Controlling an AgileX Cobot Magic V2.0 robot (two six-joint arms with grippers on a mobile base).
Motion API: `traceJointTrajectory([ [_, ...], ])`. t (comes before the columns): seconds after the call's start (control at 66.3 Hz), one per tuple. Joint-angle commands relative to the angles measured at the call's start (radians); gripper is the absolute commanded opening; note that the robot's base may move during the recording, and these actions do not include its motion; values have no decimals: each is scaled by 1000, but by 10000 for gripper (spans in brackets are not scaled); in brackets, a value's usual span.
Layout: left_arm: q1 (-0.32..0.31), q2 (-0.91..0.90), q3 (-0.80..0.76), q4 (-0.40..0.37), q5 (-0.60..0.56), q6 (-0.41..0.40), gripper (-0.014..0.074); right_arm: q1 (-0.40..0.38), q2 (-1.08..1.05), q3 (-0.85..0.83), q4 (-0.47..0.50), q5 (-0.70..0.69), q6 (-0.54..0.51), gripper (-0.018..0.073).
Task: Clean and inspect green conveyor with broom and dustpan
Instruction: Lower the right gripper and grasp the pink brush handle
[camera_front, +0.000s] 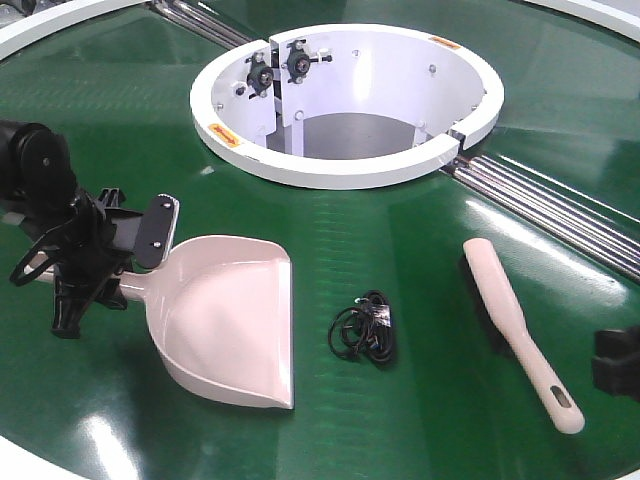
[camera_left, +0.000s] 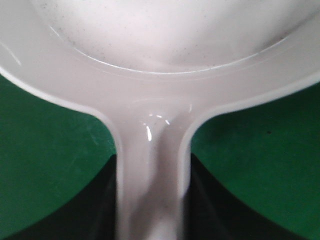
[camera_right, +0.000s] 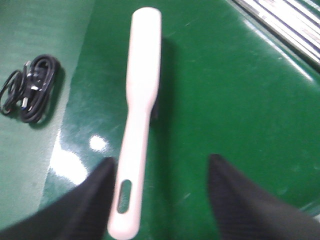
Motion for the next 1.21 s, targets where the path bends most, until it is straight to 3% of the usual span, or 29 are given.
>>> traceJointTrajectory([
  [0.0, -9, -37, -22, -14, 21, 16, -7, 20, 66, -86, -11, -20, -9, 555],
  [0.121, -9, -37, -22, -14, 21, 16, -7, 23, 175, -182, 5, 13, -9, 611],
  [0.497, -9, -37, -22, -14, 21, 16, -7, 23, 544, -428, 58, 227, -60, 558],
  [1.191, -9, -37, -22, -14, 21, 16, -7, 23, 850, -451, 103, 225, -83, 548],
])
